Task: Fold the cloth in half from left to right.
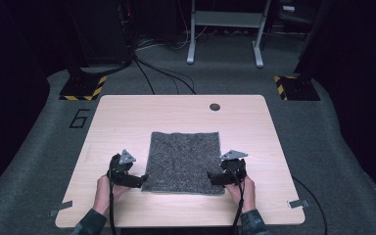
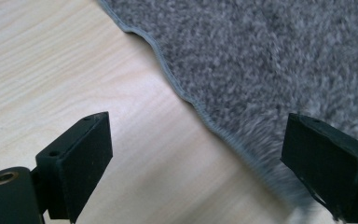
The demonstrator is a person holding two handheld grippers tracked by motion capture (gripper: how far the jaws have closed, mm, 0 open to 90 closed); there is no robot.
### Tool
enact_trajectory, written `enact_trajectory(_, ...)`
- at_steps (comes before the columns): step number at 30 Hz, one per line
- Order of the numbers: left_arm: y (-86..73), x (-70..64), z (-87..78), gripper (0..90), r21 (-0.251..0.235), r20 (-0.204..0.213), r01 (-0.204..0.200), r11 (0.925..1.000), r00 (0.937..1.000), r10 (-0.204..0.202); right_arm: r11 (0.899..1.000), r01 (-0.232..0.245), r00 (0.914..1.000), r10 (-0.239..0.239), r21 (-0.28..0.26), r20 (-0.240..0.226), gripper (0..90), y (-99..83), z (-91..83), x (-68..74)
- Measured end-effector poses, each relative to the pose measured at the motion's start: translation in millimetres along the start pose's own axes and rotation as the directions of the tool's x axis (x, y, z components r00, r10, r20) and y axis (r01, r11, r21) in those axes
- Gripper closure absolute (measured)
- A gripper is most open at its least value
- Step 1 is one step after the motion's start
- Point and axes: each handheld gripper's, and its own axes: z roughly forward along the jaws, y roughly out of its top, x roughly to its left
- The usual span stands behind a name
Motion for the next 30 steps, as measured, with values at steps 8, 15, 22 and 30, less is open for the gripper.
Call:
enact_trajectory(8, 6.3, 12.9, -3.7, 8.4, -0.025, 0.01, 0.034, 0.9991, 0.9994, -0.034, 0.998, 0.056, 0.9963, -0.057, -0.006, -0.065, 4.6, 14.5, 2.9, 27.4)
enact_trajectory(15, 27.6, 34.5, 4.9, 8.4, -0.039, 0.016, 0.039, 0.9985, 0.9991, -0.038, 0.992, 0.126, 0.981, -0.129, -0.024, -0.145, 5.6, 26.2, 16.1, 64.9)
enact_trajectory(22, 48.4, 55.2, 22.4, 9.7, -0.038, 0.008, 0.064, 0.9972, 0.9979, -0.064, 0.983, 0.18, 0.9626, -0.183, -0.033, -0.2, 5.0, 38.5, 29.4, 96.1)
enact_trajectory(30, 63.3, 75.0, 53.4, 11.7, -0.017, 0.031, 0.118, 0.9928, 0.9926, -0.118, 0.971, 0.239, 0.9365, -0.234, -0.013, -0.261, 4.9, 46.8, 49.7, 134.4)
